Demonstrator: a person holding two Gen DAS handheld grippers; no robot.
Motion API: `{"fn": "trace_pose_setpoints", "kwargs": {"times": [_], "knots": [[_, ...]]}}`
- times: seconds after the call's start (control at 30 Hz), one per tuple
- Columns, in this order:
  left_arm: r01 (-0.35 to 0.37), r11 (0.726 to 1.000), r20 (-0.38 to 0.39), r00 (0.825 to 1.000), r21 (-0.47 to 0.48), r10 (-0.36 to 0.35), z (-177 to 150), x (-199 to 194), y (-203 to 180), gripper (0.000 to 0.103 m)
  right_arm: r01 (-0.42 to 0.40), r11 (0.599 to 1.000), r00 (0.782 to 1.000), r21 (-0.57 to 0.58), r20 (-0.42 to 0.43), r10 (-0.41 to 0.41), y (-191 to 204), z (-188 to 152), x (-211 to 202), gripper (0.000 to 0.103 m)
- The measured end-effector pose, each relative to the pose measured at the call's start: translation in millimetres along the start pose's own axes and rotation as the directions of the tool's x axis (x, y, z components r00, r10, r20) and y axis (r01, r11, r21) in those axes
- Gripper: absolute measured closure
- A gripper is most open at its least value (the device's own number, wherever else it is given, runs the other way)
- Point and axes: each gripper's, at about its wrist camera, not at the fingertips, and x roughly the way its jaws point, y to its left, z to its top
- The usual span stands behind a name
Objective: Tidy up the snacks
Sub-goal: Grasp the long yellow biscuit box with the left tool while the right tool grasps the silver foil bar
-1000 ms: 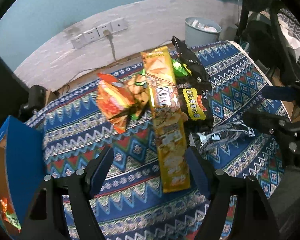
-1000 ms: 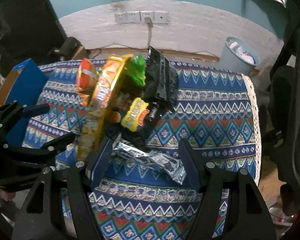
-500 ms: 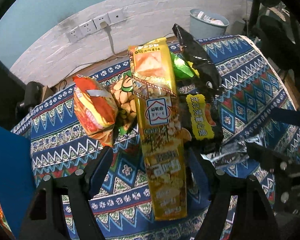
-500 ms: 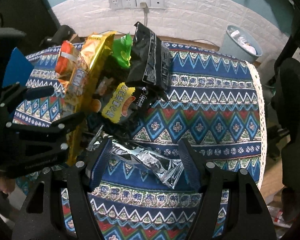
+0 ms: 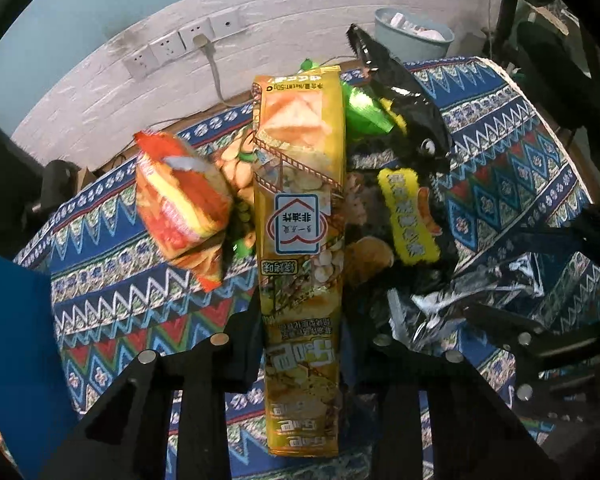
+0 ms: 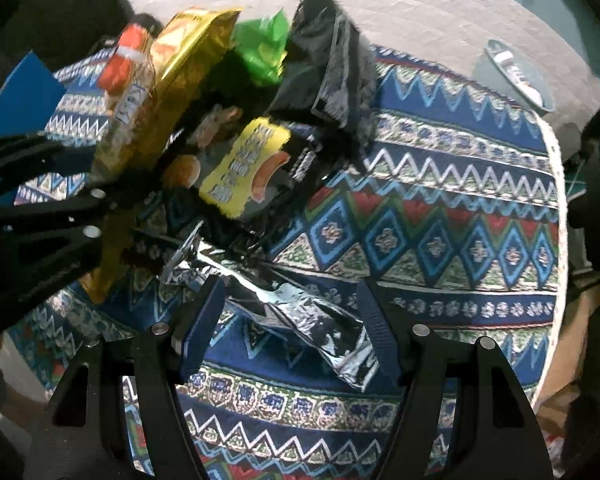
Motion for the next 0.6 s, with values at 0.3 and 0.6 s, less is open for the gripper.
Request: {"fn": "trace_pose_setpoints", "kwargs": {"times": [0.3,0.6], "knots": [[0.010,1.000,-0.019,1.000,-0.006,-0.011,-31,-19,11,0.071,0.001,0.997,0.998,-0.081,-0.061,-0.006,19,-4,22,0.034],[-0.010,1.000,-0.037,0.999,0.011,0.011,-68,-28,19,0.071,0.014,0.993,0.997,-0.118,-0.068,-0.022,46,-6,21,0.067]]}}
